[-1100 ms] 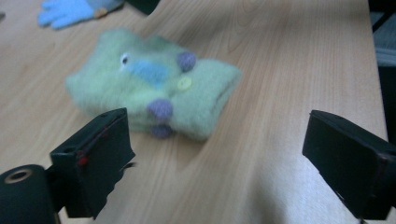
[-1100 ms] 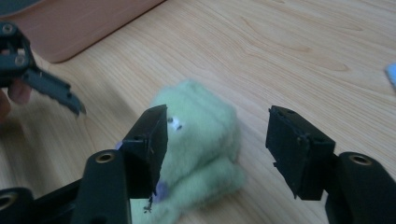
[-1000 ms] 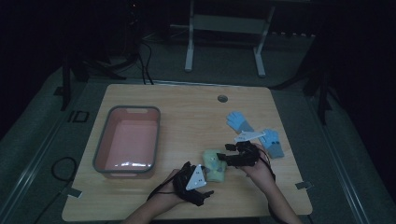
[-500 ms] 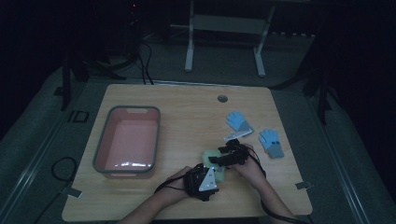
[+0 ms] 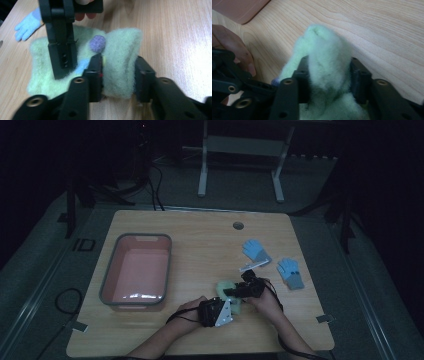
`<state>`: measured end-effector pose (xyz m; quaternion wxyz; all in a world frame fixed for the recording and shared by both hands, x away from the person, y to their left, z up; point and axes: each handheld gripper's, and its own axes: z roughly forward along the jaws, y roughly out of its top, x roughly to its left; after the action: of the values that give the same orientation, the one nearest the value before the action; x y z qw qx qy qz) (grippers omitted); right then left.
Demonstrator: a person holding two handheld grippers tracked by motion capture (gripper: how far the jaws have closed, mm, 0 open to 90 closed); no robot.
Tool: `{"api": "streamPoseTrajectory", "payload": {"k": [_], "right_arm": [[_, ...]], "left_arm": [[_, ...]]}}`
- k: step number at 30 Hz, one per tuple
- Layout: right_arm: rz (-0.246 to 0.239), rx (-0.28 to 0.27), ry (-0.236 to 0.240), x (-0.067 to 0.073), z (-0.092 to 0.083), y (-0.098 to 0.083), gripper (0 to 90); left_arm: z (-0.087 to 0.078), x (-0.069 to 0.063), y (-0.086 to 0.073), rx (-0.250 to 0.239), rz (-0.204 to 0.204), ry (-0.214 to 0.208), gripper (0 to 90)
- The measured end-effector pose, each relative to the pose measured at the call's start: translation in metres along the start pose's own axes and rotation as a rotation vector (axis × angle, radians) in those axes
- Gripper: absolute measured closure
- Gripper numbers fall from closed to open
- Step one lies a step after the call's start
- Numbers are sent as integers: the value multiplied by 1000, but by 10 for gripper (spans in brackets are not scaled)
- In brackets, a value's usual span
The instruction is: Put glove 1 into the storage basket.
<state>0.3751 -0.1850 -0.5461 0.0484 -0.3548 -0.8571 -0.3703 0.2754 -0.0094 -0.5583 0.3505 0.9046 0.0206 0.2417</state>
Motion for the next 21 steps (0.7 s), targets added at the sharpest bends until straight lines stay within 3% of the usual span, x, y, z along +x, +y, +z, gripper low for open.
{"api": "streamPoseTrajectory", "payload": {"k": [2,3,6,12,21], "right_arm": [[0,-3,-9,2,-2,0,647],[5,-8,-11,3,-4,1,675],[16,-9,6,5,-6,3,694],[34,-50,44,6,-14,12,699],[5,-80,37,19,-27,29,700]], "left_arm": [[-1,5,2,7,-33,-28,706],[-2,10,3,14,-72,-61,726],[-5,16,6,16,-110,-91,742],[-18,30,12,13,-155,-104,743],[-40,43,24,31,-124,-90,744]]}}
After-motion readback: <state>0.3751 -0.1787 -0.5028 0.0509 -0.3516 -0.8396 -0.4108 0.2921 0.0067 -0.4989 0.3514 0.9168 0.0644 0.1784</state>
